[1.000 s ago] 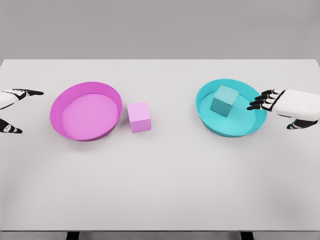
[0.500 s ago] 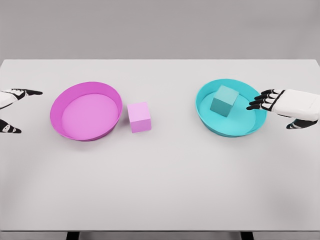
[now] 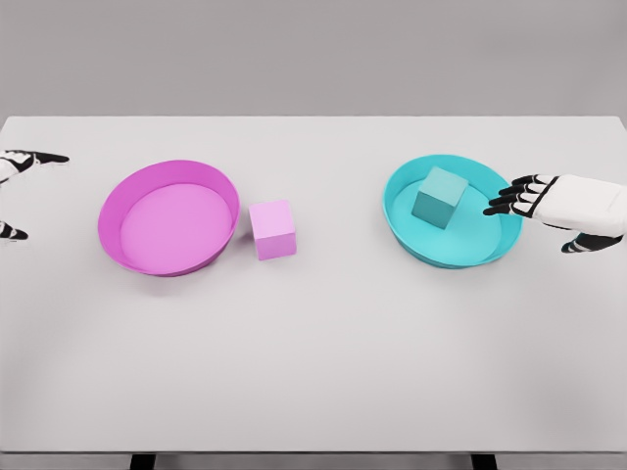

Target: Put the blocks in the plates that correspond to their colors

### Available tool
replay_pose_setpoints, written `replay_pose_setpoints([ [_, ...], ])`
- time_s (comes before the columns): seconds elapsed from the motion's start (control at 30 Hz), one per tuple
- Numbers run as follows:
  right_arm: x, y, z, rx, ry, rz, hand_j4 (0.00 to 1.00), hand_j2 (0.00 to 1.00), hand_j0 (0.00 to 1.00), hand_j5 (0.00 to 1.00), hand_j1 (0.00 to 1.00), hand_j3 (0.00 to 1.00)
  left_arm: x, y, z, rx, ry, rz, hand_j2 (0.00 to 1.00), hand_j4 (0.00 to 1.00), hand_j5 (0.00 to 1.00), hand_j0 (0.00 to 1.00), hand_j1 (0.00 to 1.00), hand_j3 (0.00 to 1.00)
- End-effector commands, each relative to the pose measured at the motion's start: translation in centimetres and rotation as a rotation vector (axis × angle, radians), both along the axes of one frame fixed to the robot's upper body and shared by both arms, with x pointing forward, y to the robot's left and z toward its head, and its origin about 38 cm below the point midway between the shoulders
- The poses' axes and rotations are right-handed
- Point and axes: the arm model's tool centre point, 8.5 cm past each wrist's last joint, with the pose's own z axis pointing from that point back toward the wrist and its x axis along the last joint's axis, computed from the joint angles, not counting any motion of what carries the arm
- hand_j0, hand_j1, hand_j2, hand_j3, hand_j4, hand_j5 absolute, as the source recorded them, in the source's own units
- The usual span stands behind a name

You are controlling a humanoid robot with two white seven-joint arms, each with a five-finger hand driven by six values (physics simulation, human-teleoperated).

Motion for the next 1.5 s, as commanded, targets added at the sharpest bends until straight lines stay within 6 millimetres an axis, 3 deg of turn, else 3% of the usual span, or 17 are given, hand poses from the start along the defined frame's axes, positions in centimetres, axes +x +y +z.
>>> replay_pose_setpoints([
  [0.0, 0.0, 0.0, 0.1, 0.005, -0.001, -0.002, 1.00, 1.00, 1.00, 1.00, 1.00, 1.00, -0.1, -0.4, -1.3, 0.014, 0.044, -0.014, 1.00, 1.00, 1.00, 1.00, 1.00, 1.00],
  [0.2, 0.0, -0.1, 0.1, 0.004, -0.001, -0.005, 1.00, 1.00, 1.00, 1.00, 1.00, 1.00, 1.6, -3.5, -0.3, 0.037, 0.030, -0.103, 1.00, 1.00, 1.00, 1.00, 1.00, 1.00],
  [0.43, 0.0, -0.1, 0.1, 0.004, -0.001, -0.004, 1.00, 1.00, 1.00, 1.00, 1.00, 1.00, 3.4, -11.9, 0.4, 0.049, -0.020, -0.314, 1.00, 1.00, 1.00, 1.00, 1.00, 1.00],
  [0.5, 0.0, -0.1, 0.1, 0.004, -0.001, -0.004, 1.00, 1.00, 1.00, 1.00, 1.00, 1.00, 3.8, -13.3, 0.9, 0.050, -0.036, -0.345, 1.00, 1.00, 1.00, 1.00, 1.00, 1.00],
  [0.77, 0.0, -0.1, 0.2, 0.003, -0.001, -0.005, 1.00, 1.00, 1.00, 1.00, 1.00, 1.00, 1.7, -22.8, 3.3, 0.082, -0.130, -0.633, 1.00, 1.00, 1.00, 1.00, 1.00, 1.00],
  [0.9, -0.1, -0.1, 0.2, 0.004, -0.001, -0.003, 1.00, 1.00, 1.00, 1.00, 1.00, 1.00, 1.4, -26.6, 3.0, 0.116, -0.157, -0.722, 1.00, 1.00, 1.00, 1.00, 1.00, 1.00],
  [1.03, 0.0, 0.0, 0.1, 0.005, -0.001, -0.002, 1.00, 1.00, 1.00, 1.00, 1.00, 1.00, 1.5, -27.0, 2.7, 0.150, -0.165, -0.730, 1.00, 1.00, 1.00, 1.00, 1.00, 1.00],
  [1.23, -0.1, 0.0, 0.1, 0.006, 0.001, -0.003, 1.00, 1.00, 1.00, 1.00, 1.00, 1.00, 0.8, -28.3, 4.4, 0.152, -0.217, -0.776, 1.00, 1.00, 1.00, 1.00, 1.00, 1.00],
  [1.47, -0.1, 0.2, 0.1, 0.008, 0.000, 0.003, 1.00, 1.00, 1.00, 1.00, 1.00, 1.00, 0.4, -29.3, 3.9, 0.149, -0.210, -0.805, 1.00, 1.00, 1.00, 1.00, 1.00, 1.00],
])
